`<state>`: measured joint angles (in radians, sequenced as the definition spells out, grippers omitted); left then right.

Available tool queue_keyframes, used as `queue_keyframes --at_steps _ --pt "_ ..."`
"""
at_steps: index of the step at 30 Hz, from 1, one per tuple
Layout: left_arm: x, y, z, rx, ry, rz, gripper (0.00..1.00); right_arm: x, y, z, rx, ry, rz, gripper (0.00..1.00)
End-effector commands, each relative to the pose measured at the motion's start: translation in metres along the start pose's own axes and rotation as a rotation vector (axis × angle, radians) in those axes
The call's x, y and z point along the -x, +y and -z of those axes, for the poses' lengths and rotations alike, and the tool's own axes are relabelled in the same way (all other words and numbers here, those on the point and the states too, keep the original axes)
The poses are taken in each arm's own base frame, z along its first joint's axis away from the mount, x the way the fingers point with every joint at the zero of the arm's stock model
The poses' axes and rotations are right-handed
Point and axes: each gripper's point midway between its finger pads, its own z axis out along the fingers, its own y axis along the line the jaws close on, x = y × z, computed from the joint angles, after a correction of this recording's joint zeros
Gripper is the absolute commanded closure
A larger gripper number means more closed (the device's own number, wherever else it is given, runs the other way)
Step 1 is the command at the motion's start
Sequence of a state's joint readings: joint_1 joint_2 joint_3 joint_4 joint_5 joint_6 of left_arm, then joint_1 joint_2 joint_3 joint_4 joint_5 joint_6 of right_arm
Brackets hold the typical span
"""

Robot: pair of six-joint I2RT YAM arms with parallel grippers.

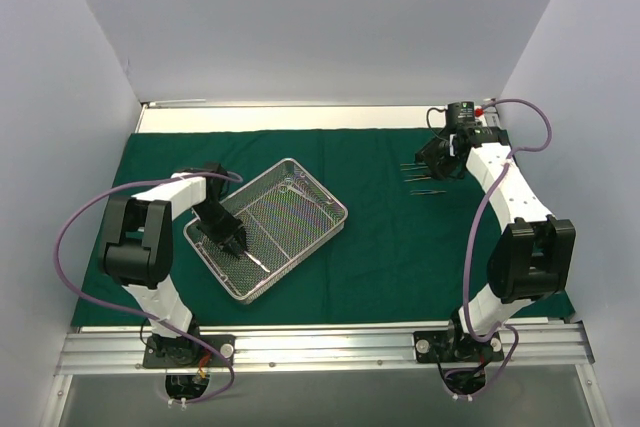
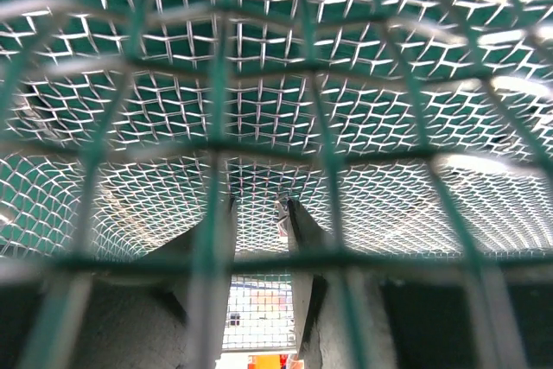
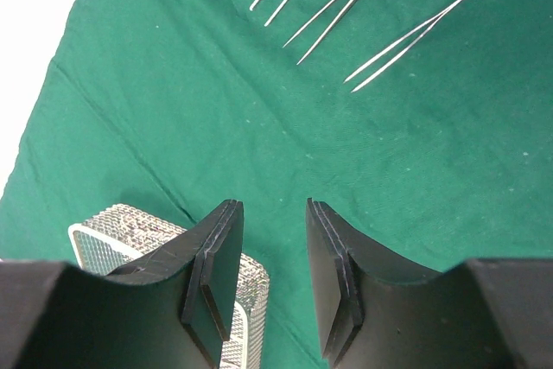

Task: Open and lay out the surgical kit
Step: Pick up the medical item from the container, then place the medical item in the surgical kit.

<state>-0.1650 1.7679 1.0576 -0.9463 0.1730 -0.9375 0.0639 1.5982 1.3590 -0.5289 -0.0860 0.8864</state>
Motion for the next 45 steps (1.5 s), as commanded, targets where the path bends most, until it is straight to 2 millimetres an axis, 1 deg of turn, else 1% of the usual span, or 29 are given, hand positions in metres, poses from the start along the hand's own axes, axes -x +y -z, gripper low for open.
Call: queue_keyframes --at_steps 1,4,5,8,11,12,15,16,18,19,22,23,25,26,27,28,30,31,32,35,36,38,39,40,41,42,43,44,45 --pt "0.012 -0.011 0.004 -0.010 -0.058 0.006 0.62 0.005 -0.002 0.011 0.016 -0.024 0.008 0.64" --pt "0.013 -0.012 0.003 -0.008 -0.059 0.005 0.68 0.004 -0.003 0.011 0.014 -0.021 0.009 0.64" --pt "0.013 -0.012 0.002 -0.007 -0.058 0.005 0.72 0.004 -0.003 0.011 0.014 -0.021 0.009 0.64" --pt "0.014 -0.014 0.001 -0.010 -0.057 -0.001 0.80 0.005 -0.002 0.012 0.018 -0.023 0.011 0.64" --pt "0.014 -0.015 0.004 -0.012 -0.062 -0.013 0.91 0.006 0.000 0.012 0.021 -0.020 0.022 0.64" --pt "0.014 -0.015 0.008 -0.011 -0.066 -0.019 0.97 0.008 0.003 0.013 0.025 -0.024 0.023 0.64" --pt "0.015 -0.015 0.023 -0.024 -0.093 -0.049 0.98 0.011 0.010 0.016 0.042 -0.023 0.044 0.64" --pt "0.019 -0.022 0.040 -0.062 -0.135 -0.082 0.98 0.011 0.011 0.018 0.044 -0.017 0.051 0.64" --pt "0.022 -0.032 0.060 -0.119 -0.178 -0.131 0.98 0.010 0.017 0.017 0.052 0.000 0.078 0.64" --pt "0.026 -0.043 0.084 -0.188 -0.238 -0.186 0.98 0.013 0.025 0.022 0.068 -0.002 0.084 0.64" --pt "0.034 -0.059 0.123 -0.263 -0.351 -0.302 0.98 0.012 0.044 0.026 0.126 0.026 0.106 0.64" --pt "0.039 -0.074 0.143 -0.325 -0.404 -0.340 0.98 0.008 0.051 0.028 0.156 0.050 0.110 0.64" --pt "0.037 -0.089 0.168 -0.423 -0.458 -0.424 0.98 0.007 0.067 0.032 0.206 0.059 0.113 0.64" --pt "0.041 -0.105 0.186 -0.502 -0.518 -0.463 0.98 0.004 0.075 0.035 0.239 0.081 0.114 0.64" --pt "0.040 -0.115 0.196 -0.557 -0.542 -0.500 0.98 0.002 0.082 0.034 0.260 0.097 0.106 0.63" --pt "0.028 -0.128 0.210 -0.658 -0.533 -0.590 0.98 -0.001 0.094 0.039 0.302 0.111 0.109 0.61" --pt "0.024 -0.150 0.238 -0.791 -0.608 -0.683 0.98 -0.013 0.115 0.046 0.389 0.184 0.112 0.59" --pt "0.004 -0.160 0.255 -0.914 -0.588 -0.792 0.98 -0.015 0.128 0.049 0.437 0.200 0.106 0.59" --pt "-0.001 -0.172 0.276 -1.008 -0.640 -0.863 0.98 -0.018 0.146 0.059 0.499 0.213 0.122 0.58" --pt "-0.028 -0.180 0.310 -1.167 -0.685 -1.063 0.98 -0.037 0.189 0.080 0.687 0.294 0.170 0.57" --pt "-0.035 -0.181 0.318 -1.202 -0.690 -1.111 0.98 -0.035 0.208 0.090 0.787 0.281 0.195 0.56" --pt "-0.051 -0.182 0.331 -1.289 -0.673 -1.206 0.98 -0.054 0.225 0.112 0.916 0.378 0.212 0.52" --pt "-0.055 -0.182 0.334 -1.312 -0.668 -1.231 0.98 -0.065 0.241 0.124 1.013 0.401 0.261 0.52" --pt "-0.058 -0.183 0.337 -1.333 -0.650 -1.245 0.98 -0.074 0.247 0.135 1.074 0.431 0.302 0.52" --pt "-0.060 -0.184 0.339 -1.351 -0.636 -1.258 0.98 -0.086 0.248 0.146 1.131 0.457 0.391 0.52" --pt "-0.063 -0.184 0.339 -1.363 -0.610 -1.268 0.98 -0.101 0.244 0.146 1.118 0.483 0.446 0.52" --pt "-0.062 -0.187 0.338 -1.365 -0.585 -1.252 0.98 -0.102 0.245 0.153 1.124 0.461 0.508 0.51" --pt "-0.062 -0.187 0.337 -1.365 -0.572 -1.242 0.98 -0.105 0.241 0.147 1.096 0.434 0.550 0.51" --pt "-0.061 -0.188 0.336 -1.361 -0.567 -1.232 0.98 -0.116 0.230 0.137 1.049 0.437 0.628 0.52"
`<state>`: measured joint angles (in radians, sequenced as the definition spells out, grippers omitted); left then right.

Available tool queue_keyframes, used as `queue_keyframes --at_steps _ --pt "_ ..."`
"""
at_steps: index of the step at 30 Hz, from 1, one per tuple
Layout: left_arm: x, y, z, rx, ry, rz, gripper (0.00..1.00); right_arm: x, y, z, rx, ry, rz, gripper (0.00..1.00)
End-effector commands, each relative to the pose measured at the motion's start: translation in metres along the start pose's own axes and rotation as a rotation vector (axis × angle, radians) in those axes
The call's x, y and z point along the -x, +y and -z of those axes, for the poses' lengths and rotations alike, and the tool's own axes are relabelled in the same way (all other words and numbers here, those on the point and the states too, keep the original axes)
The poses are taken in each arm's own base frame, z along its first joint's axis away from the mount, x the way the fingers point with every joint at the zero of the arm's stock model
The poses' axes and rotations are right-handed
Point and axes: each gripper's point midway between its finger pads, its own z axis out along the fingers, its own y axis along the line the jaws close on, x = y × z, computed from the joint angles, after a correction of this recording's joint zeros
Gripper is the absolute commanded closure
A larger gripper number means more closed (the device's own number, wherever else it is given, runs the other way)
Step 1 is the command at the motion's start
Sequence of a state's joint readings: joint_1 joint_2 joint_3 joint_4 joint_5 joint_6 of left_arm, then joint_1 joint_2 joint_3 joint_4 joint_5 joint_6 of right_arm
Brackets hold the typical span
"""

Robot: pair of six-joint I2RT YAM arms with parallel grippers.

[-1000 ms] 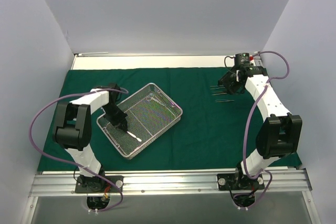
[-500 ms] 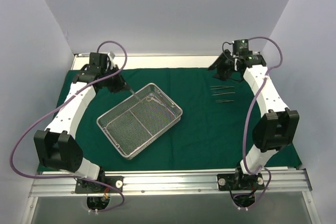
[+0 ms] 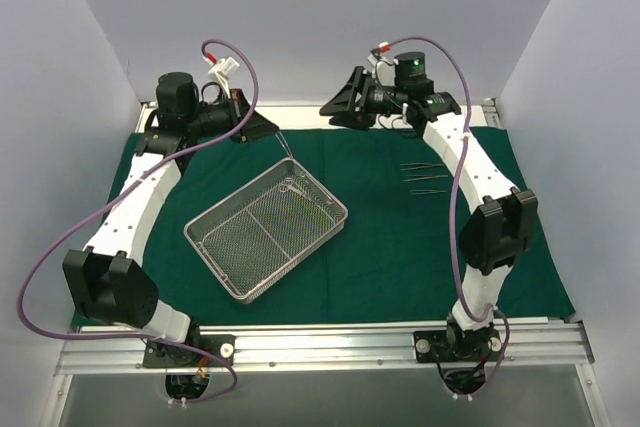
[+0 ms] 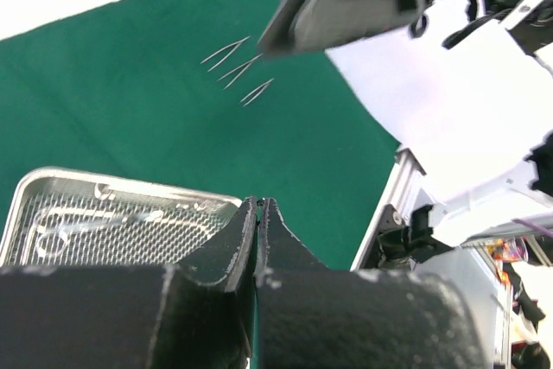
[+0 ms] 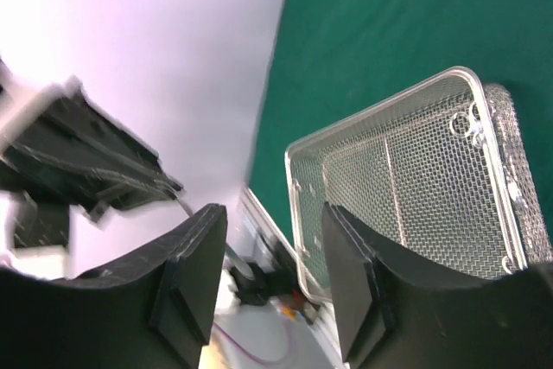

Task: Open and lay out the surgical kit
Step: Place the medical item in the surgical kit.

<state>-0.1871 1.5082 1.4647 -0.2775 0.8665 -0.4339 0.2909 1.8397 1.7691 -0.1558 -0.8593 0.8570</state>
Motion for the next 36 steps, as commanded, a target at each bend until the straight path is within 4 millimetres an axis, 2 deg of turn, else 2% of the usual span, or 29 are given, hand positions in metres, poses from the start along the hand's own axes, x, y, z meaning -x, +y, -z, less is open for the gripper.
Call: queue_keyframes --at_steps 1,3,4,5,7,8,10,11,14,18,22,36 --pt "0.019 -0.027 0.003 -0.113 -0.028 -0.092 0.98 -0.025 0.028 0.009 0.055 0.108 0.275 0.53" --pt "0.016 -0.023 0.003 -0.096 -0.032 -0.084 0.98 -0.039 0.013 0.008 -0.015 0.154 0.374 0.53" --pt "0.016 -0.024 0.004 -0.087 -0.040 -0.085 0.98 -0.052 0.017 0.003 -0.025 0.181 0.431 0.53" --pt "0.015 -0.020 0.004 -0.064 -0.039 -0.070 0.98 -0.054 0.020 0.003 -0.042 0.181 0.488 0.52" --pt "0.014 -0.011 0.004 -0.007 -0.047 -0.052 0.98 -0.059 0.014 0.003 -0.110 0.178 0.617 0.52" --pt "0.011 -0.007 0.006 0.017 -0.039 -0.033 0.98 -0.069 0.016 -0.001 -0.114 0.197 0.664 0.52" --pt "0.010 0.000 0.006 0.067 -0.041 -0.016 0.98 -0.070 0.021 0.000 -0.126 0.165 0.793 0.52" --pt "0.007 0.002 0.006 0.079 -0.029 0.001 0.98 -0.080 0.026 -0.005 -0.118 0.173 0.843 0.52" --pt "0.002 0.007 0.008 0.109 -0.020 0.026 0.98 -0.087 0.037 -0.011 -0.113 0.150 0.985 0.57" --pt "-0.008 0.013 0.009 0.130 -0.001 0.054 0.98 -0.087 0.051 -0.019 -0.083 0.131 1.015 0.59" --pt "-0.009 0.014 0.008 0.134 0.004 0.067 0.98 -0.096 0.056 -0.028 -0.058 0.170 1.033 0.63" --pt "-0.008 0.011 0.005 0.109 0.012 0.082 0.98 -0.118 0.051 -0.052 -0.045 0.244 1.041 0.64"
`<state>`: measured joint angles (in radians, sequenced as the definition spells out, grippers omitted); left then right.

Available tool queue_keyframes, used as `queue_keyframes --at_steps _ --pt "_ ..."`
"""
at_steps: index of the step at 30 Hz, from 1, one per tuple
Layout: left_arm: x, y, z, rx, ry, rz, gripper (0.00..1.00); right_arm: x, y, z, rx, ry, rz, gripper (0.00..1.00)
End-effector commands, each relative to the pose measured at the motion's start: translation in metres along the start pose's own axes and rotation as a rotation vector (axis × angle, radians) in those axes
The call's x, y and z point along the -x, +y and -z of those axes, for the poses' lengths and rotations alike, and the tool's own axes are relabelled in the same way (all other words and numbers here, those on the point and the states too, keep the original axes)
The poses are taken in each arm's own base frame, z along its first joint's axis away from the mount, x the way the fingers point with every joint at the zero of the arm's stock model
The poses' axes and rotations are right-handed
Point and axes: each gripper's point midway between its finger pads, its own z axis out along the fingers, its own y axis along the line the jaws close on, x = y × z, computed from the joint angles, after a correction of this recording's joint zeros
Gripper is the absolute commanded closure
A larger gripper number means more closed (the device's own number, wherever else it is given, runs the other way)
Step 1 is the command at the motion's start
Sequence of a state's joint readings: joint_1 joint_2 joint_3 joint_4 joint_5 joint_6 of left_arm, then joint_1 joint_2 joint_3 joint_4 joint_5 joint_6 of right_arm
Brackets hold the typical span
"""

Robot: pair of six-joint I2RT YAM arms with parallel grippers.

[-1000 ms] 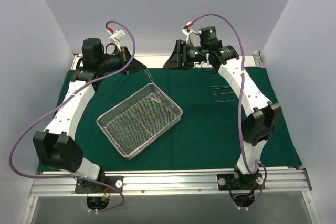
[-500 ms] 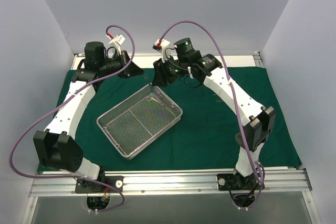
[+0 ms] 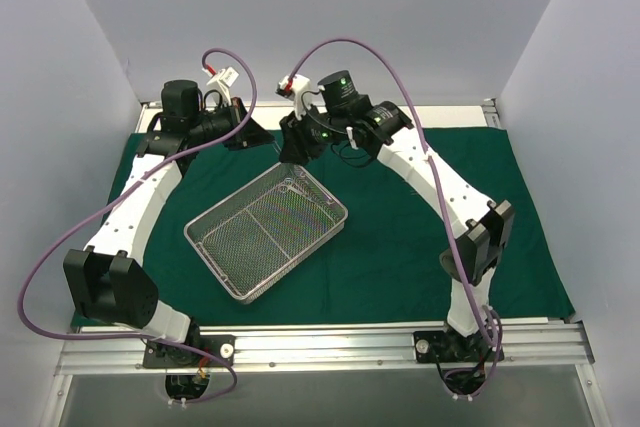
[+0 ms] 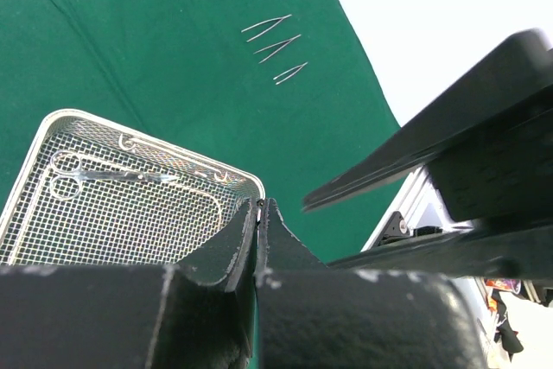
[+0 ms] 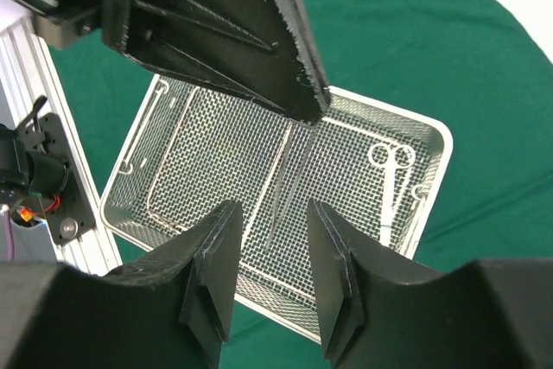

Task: Open and lay out the surgical kit
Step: Place the medical item in the surgical kit.

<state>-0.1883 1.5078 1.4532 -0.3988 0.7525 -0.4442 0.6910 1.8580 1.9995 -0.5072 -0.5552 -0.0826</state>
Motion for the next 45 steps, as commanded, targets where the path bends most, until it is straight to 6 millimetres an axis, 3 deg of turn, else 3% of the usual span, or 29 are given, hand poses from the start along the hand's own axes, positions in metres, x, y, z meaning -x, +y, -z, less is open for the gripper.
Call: queue_keyframes --at_steps 1,12,14,18,20,21,24,25,26,29,31,35,38,40,41,45 --pt "0.009 -0.015 0.005 -0.037 -0.025 -0.024 0.98 0.001 0.005 -0.005 0.010 0.008 0.022 0.64" --pt "0.006 -0.016 0.003 -0.052 -0.010 -0.014 0.98 -0.010 0.003 -0.023 0.009 0.044 0.008 0.70" --pt "0.005 -0.015 0.002 -0.052 -0.007 -0.014 0.98 -0.012 0.000 -0.024 -0.006 0.050 0.007 0.75" --pt "0.002 -0.011 0.000 -0.041 0.005 -0.008 0.97 -0.013 -0.010 -0.022 -0.072 0.056 0.018 1.00" --pt "-0.001 -0.007 -0.001 -0.022 0.013 0.002 0.85 -0.016 -0.015 -0.021 -0.107 0.070 0.030 1.00" --pt "-0.002 -0.004 0.000 -0.010 0.012 -0.001 0.65 -0.019 -0.016 -0.020 -0.106 0.084 0.046 1.00" --pt "0.000 -0.001 0.004 0.017 -0.005 -0.020 0.40 -0.036 -0.009 -0.018 -0.060 0.142 0.146 1.00" --pt "-0.001 0.001 0.005 0.033 -0.004 -0.019 0.18 -0.040 -0.022 -0.015 -0.133 0.164 0.151 1.00" --pt "-0.001 0.004 0.007 0.050 -0.010 -0.022 0.06 -0.048 -0.027 -0.012 -0.151 0.199 0.173 1.00" --pt "0.002 0.009 0.017 0.080 -0.019 -0.022 0.06 -0.066 -0.049 0.000 -0.257 0.266 0.273 1.00" --pt "0.001 0.022 0.027 0.164 -0.030 -0.014 0.06 -0.090 -0.066 0.006 -0.334 0.343 0.307 1.00" --pt "-0.011 0.060 0.056 0.447 -0.047 0.012 0.06 -0.122 -0.119 0.037 -0.537 0.480 0.355 1.00" --pt "-0.026 0.071 0.076 0.558 -0.072 0.017 0.06 -0.148 -0.155 0.062 -0.595 0.553 0.361 1.00" --pt "-0.029 0.063 0.088 0.562 -0.121 0.020 0.06 -0.157 -0.174 0.084 -0.610 0.605 0.428 1.00" --pt "-0.033 0.060 0.090 0.551 -0.129 0.025 0.06 -0.171 -0.182 0.088 -0.611 0.638 0.452 1.00" --pt "-0.056 0.047 0.098 0.494 -0.138 0.013 0.06 -0.193 -0.208 0.128 -0.610 0.717 0.578 1.00"
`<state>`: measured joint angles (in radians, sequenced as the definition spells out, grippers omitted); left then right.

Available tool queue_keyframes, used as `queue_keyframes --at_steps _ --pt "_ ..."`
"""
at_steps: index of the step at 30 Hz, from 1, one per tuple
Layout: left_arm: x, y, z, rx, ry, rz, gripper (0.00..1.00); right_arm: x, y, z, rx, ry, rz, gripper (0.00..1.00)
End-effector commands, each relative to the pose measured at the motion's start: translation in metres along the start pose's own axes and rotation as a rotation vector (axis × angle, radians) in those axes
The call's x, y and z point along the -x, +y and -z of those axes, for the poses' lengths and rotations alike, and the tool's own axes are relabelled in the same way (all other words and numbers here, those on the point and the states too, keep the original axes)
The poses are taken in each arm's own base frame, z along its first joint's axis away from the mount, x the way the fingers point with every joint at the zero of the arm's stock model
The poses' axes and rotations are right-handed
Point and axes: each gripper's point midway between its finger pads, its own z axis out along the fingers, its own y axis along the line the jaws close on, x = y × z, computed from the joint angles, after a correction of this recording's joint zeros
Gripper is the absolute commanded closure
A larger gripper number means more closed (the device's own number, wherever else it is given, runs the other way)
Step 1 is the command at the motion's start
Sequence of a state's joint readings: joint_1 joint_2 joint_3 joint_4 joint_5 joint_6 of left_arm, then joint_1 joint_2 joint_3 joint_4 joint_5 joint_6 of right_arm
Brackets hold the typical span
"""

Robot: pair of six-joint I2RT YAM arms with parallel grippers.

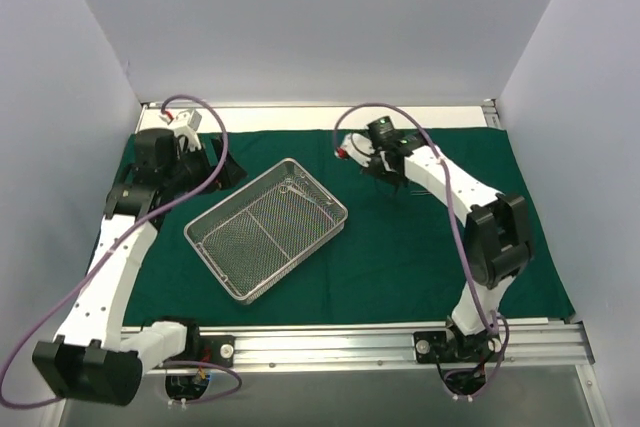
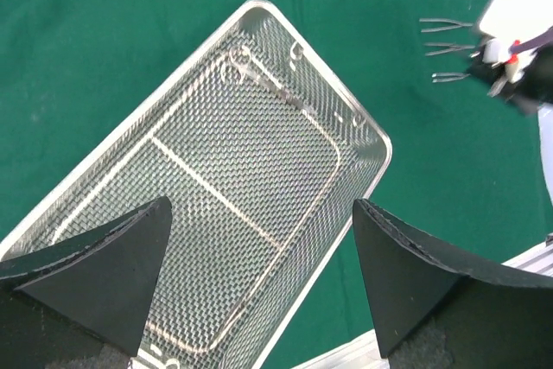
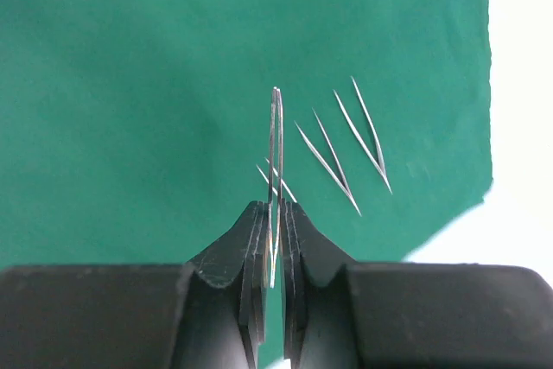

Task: Open and lay out the surgical kit
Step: Place the medical item in the surgical kit.

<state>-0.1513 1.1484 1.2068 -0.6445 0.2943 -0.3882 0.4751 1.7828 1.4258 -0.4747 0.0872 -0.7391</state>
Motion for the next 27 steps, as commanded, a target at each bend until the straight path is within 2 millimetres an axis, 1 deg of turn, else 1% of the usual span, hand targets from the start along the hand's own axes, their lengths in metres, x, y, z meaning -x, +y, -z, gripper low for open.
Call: queue_keyframes --at_steps 1,2,3,5,6,7,8,9,10,11,12,13,15,17,19,21,23,25,27 --pt "-0.005 -0.002 0.014 -0.002 -0.044 -0.015 0.06 -0.023 -0.043 0.033 -0.119 -0.021 0.159 1.00" --pt "-0.006 -0.003 0.017 -0.006 -0.054 -0.024 0.06 -0.040 -0.052 0.030 -0.113 -0.001 0.155 1.00" --pt "-0.005 -0.009 0.024 -0.022 -0.078 -0.040 0.06 -0.051 -0.050 0.026 -0.092 0.013 0.158 1.00" --pt "-0.010 -0.008 0.027 -0.017 -0.085 -0.050 0.06 -0.069 -0.048 0.021 -0.064 0.055 0.218 1.00" --pt "-0.011 -0.010 0.031 -0.019 -0.091 -0.058 0.06 -0.076 -0.041 0.018 -0.038 0.069 0.250 1.00" --pt "-0.013 -0.009 0.032 -0.014 -0.090 -0.059 0.06 -0.078 -0.041 0.017 -0.036 0.071 0.267 1.00" --pt "-0.014 -0.008 0.034 -0.008 -0.089 -0.061 0.06 -0.079 -0.036 0.015 -0.008 0.065 0.290 1.00" --pt "-0.017 -0.007 0.036 -0.003 -0.086 -0.064 0.06 -0.084 -0.033 0.012 0.024 0.081 0.345 1.00" --pt "-0.021 -0.007 0.036 -0.002 -0.078 -0.069 0.06 -0.091 -0.027 0.003 0.063 0.110 0.370 1.00" --pt "-0.026 -0.004 0.035 0.004 -0.065 -0.073 0.06 -0.100 -0.023 0.001 0.094 0.137 0.386 1.00" --pt "-0.029 -0.001 0.036 0.020 -0.058 -0.085 0.06 -0.107 -0.026 -0.001 0.101 0.151 0.400 1.00" --pt "-0.033 0.002 0.036 0.032 -0.048 -0.087 0.06 -0.112 -0.024 -0.004 0.112 0.162 0.409 1.00" --pt "-0.037 0.005 0.037 0.049 -0.038 -0.099 0.06 -0.115 -0.024 -0.009 0.128 0.167 0.435 1.00" --pt "-0.038 0.006 0.037 0.056 -0.036 -0.106 0.06 -0.118 -0.019 -0.012 0.160 0.185 0.468 1.00" --pt "-0.039 0.007 0.035 0.058 -0.032 -0.104 0.06 -0.126 -0.017 -0.013 0.168 0.224 0.518 1.00" --pt "-0.040 0.007 0.033 0.053 -0.032 -0.100 0.06 -0.134 -0.010 -0.014 0.187 0.238 0.525 1.00" --pt "-0.042 0.007 0.031 0.046 -0.029 -0.098 0.06 -0.143 0.005 -0.018 0.236 0.249 0.526 1.00" --pt "-0.045 0.009 0.030 0.048 -0.024 -0.097 0.06 -0.143 0.012 -0.023 0.247 0.234 0.507 1.00" --pt "-0.047 0.011 0.029 0.056 -0.019 -0.101 0.06 -0.149 0.020 -0.026 0.265 0.244 0.494 1.00"
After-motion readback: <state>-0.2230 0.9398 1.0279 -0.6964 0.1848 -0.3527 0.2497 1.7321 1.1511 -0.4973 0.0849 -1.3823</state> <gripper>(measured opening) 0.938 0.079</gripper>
